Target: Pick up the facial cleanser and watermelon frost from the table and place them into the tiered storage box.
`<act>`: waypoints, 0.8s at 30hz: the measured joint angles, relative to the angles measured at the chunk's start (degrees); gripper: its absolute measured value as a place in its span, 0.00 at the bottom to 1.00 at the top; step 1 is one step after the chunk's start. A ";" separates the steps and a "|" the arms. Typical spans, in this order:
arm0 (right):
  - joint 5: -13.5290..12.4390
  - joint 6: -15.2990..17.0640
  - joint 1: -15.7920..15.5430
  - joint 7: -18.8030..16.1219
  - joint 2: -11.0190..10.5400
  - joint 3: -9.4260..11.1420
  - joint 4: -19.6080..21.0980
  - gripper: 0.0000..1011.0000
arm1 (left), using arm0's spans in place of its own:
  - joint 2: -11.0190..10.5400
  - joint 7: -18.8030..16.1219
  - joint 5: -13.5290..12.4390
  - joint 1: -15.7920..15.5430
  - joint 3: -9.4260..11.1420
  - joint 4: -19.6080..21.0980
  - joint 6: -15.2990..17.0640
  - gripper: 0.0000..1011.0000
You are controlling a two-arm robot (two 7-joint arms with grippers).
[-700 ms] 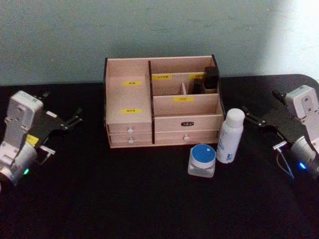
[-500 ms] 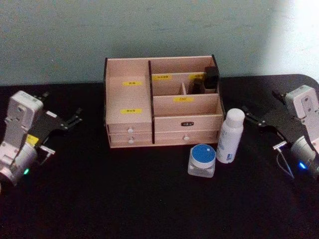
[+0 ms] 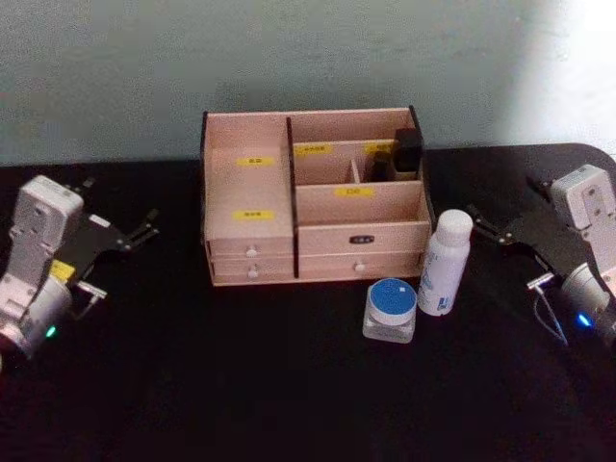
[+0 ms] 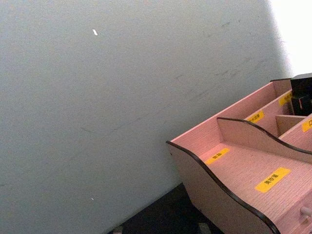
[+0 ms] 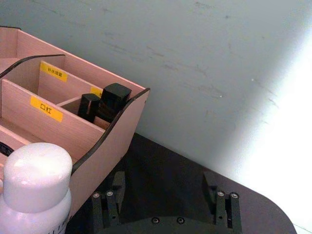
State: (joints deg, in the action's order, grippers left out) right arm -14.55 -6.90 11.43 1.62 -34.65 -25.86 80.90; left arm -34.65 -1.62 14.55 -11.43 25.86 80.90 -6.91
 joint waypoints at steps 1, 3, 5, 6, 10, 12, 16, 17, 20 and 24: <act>0.00 0.00 0.00 0.00 0.00 0.00 0.00 0.99 | 0.00 0.00 0.00 0.00 0.00 0.00 0.00 0.99; 0.00 0.00 0.00 0.00 0.00 0.00 0.00 0.99 | 0.00 0.00 0.00 0.00 0.00 0.00 0.00 0.99; 0.00 0.00 0.00 0.00 0.00 0.00 0.00 0.99 | 0.00 0.00 0.00 0.00 0.00 0.00 0.00 0.99; 0.00 0.00 0.00 0.00 0.00 0.00 0.00 0.99 | 0.00 0.00 0.00 0.00 0.00 0.00 0.00 0.99; 0.00 0.00 0.00 0.00 0.00 0.00 0.00 0.99 | 0.00 0.00 0.00 0.00 0.00 0.00 0.00 0.99; 0.00 0.00 0.00 0.00 0.00 0.00 0.00 0.99 | 0.00 0.00 0.00 0.00 0.00 0.00 0.00 0.99; 0.03 0.00 -0.04 -0.07 0.03 0.10 0.03 0.99 | 0.00 0.00 0.00 0.00 0.00 0.00 0.00 0.99; 0.06 -0.01 -0.13 -0.14 0.05 0.22 0.11 0.99 | 0.00 0.00 0.00 0.00 0.00 0.00 0.00 0.99; 0.15 0.10 -0.82 -0.57 -0.03 0.81 0.91 0.99 | 0.00 0.00 0.00 0.00 0.00 0.00 0.00 0.99; 0.11 0.88 -2.41 -0.96 -0.64 1.74 2.65 0.99 | 0.00 0.00 0.00 0.00 0.00 0.00 0.00 0.99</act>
State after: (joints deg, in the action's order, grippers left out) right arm -14.44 -6.03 9.02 0.66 -35.28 -24.12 83.55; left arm -34.64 -1.62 14.55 -11.43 25.86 80.90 -6.91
